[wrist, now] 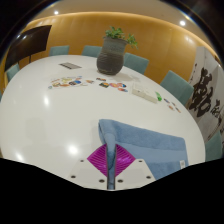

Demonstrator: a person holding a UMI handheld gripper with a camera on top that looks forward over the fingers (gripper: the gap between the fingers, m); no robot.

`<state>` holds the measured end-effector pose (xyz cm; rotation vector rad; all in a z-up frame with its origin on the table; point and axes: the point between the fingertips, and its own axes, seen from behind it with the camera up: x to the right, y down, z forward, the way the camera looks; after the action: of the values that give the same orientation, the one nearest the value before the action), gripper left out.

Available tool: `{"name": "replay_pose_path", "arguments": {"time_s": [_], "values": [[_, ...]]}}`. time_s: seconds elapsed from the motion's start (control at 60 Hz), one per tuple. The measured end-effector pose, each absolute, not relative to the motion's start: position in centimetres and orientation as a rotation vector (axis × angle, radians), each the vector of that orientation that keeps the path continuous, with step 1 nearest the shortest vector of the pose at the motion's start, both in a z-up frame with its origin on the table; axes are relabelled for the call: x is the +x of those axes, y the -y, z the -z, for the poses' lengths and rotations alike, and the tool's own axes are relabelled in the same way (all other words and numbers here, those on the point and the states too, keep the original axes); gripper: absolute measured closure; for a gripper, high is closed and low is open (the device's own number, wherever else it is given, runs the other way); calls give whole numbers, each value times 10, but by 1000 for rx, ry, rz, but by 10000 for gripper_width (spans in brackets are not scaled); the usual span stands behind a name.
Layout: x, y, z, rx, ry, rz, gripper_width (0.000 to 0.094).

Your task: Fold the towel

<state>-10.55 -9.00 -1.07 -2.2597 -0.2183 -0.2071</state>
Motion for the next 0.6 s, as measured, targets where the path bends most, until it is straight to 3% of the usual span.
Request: {"name": "replay_pose_path", "arguments": {"time_s": [0.117,0.25,0.367,0.45,0.533,0.6], "values": [[-135,94,-6,-2320,156,-14,868],[-193,97,-81,-2238,60,-402,868],[-167,87,-137,-2142,-13,-509,869],[-121,76,-130,-2163,-81,-449,866],[-70,76,-83,-2257,-134,-339,844],[-40,81,-49,-2335,-169,-284,695]]}}
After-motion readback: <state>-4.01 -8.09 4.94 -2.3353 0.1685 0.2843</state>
